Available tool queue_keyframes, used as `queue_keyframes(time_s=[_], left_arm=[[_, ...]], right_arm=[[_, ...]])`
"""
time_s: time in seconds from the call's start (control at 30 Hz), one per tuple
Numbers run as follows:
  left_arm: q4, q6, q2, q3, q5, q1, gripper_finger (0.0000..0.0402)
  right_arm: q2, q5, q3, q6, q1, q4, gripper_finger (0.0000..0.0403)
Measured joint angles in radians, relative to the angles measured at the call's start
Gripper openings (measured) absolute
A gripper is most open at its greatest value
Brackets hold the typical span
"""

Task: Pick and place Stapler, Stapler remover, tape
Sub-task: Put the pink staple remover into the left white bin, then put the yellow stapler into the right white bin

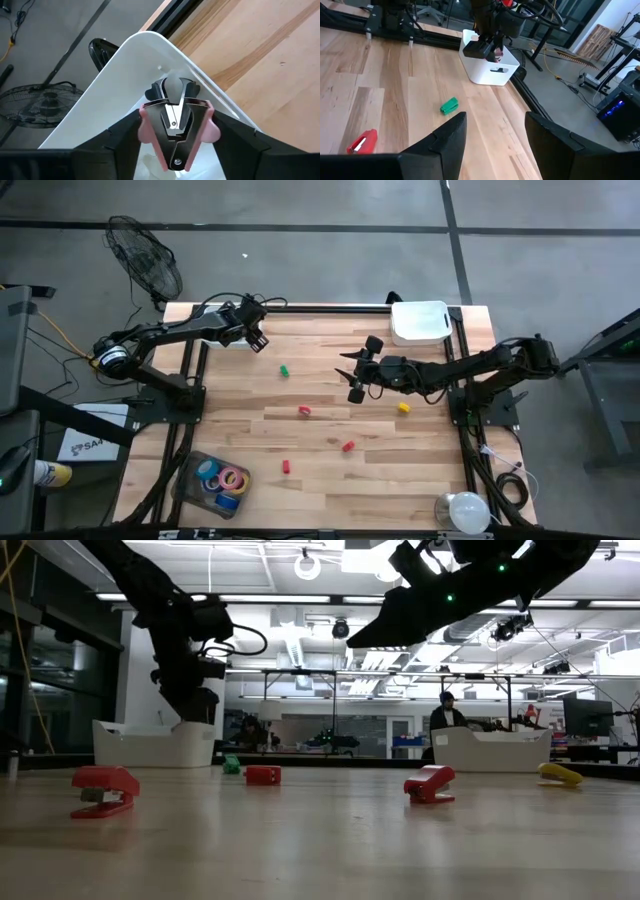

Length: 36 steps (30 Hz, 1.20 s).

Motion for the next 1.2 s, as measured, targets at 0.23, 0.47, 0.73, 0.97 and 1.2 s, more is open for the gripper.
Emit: queue_keyframes(time_s=[0.23,0.47,0.73,0.97,1.2], left_arm=[[0.000,0.002,0.000,0.000,0.000,0.000,0.0242],[-0.030,0.055,-0.006,0.032,0.022,0.000,0.0254],[-0.022,0.125,-0.108,0.059,0.024,-0.068,0.0255],[-0.014,0.158,-0.219,0.058,-0.036,-0.186,0.0255],[0.084,0.202,-0.290,-0.008,-0.080,-0.295,0.0255]], right_arm=[[0.000,0.000,0.000,0.001,0.000,-0.012,0.0195],[0.000,0.001,0.000,0.005,0.000,-0.018,0.0195],[-0.010,0.120,0.000,-0.014,0.000,-0.113,0.0195],[-0.075,0.128,0.000,0.085,0.001,-0.301,0.0195],[-0.209,0.032,0.000,0.259,0.001,-0.605,0.0195]])
